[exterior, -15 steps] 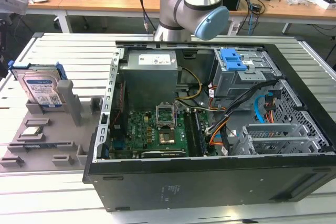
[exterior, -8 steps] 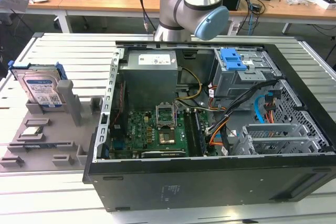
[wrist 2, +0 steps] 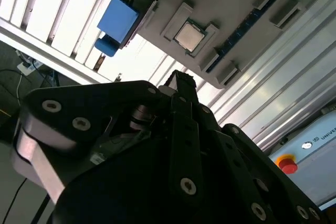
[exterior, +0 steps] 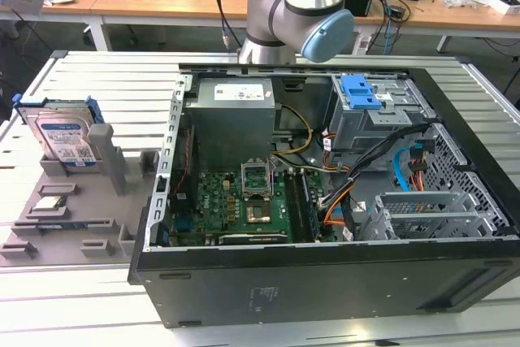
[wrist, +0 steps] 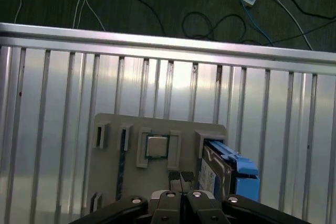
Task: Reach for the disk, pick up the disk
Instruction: 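Pick up the disk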
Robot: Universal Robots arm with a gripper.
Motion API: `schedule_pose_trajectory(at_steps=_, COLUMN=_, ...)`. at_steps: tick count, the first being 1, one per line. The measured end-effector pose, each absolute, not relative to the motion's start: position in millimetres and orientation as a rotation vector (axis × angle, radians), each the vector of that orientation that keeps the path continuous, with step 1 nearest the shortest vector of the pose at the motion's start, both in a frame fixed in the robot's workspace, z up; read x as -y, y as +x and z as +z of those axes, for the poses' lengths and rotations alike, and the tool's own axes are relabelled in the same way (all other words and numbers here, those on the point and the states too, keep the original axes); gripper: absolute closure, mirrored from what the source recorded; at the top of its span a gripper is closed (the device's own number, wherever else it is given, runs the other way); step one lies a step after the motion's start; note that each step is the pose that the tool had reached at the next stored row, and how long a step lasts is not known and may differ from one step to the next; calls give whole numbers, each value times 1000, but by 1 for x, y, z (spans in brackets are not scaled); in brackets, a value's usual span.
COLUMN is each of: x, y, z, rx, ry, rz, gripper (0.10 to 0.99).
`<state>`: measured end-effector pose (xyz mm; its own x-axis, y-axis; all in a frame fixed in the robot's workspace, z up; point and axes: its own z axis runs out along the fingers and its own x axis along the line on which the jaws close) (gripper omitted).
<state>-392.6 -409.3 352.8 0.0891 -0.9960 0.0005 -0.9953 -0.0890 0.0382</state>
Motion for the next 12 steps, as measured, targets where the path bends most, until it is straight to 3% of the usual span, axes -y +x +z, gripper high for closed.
schedule_pose_trajectory(at_steps=12, x=409, y=-393, z=353, rx=2259, ry=2144, rz=-42, gripper=980)
